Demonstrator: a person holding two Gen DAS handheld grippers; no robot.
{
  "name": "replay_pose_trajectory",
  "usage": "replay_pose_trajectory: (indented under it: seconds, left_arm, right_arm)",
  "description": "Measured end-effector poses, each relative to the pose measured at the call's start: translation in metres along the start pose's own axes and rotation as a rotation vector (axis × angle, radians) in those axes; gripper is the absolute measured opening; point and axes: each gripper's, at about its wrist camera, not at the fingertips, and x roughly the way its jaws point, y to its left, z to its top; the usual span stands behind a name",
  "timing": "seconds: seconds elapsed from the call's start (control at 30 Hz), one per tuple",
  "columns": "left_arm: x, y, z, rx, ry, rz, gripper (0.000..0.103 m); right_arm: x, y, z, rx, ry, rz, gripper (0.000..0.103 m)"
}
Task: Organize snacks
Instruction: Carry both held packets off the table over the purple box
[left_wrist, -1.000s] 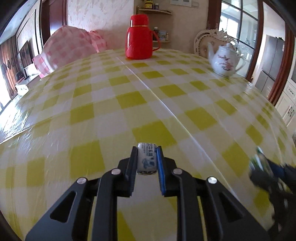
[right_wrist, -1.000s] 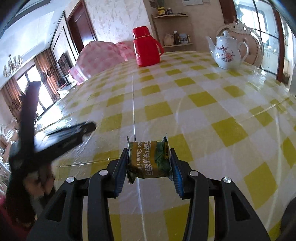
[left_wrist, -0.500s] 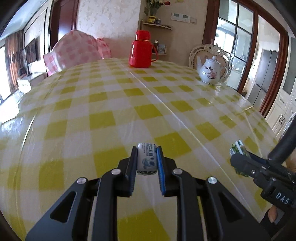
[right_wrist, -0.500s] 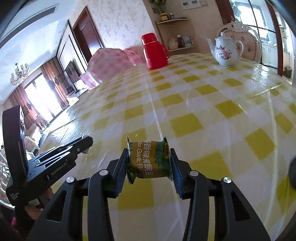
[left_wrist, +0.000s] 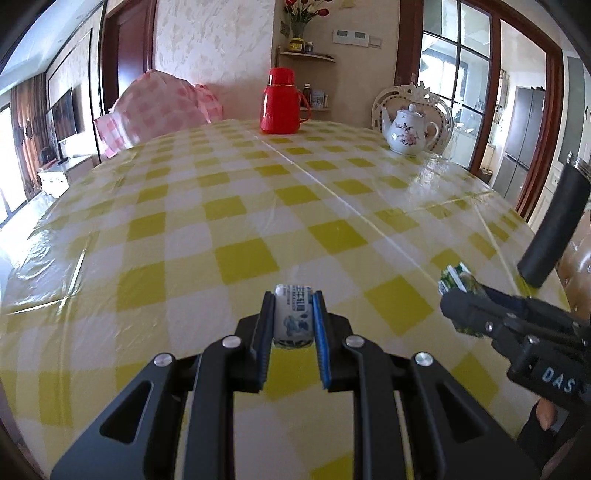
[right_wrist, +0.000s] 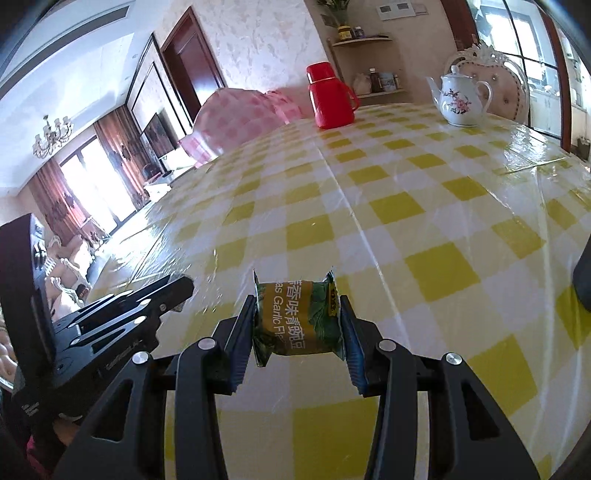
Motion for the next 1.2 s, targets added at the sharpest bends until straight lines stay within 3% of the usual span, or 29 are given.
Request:
replay_pose_trajectory:
  seconds: [0.83, 1.2]
  left_arm:
    - [-0.115, 0.094, -0.075, -0.024, -0.014, 0.149, 0.02]
    - [-0.151, 0.142, -0.094, -0.023, 0.017, 0.261, 0.02]
  right_arm:
    - [-0.011, 0.135, -0.037, -0.254, 0.059, 0.114, 0.044]
    - [-0.008, 0.22, -0.074, -0.445, 0.141, 0.235, 0.044]
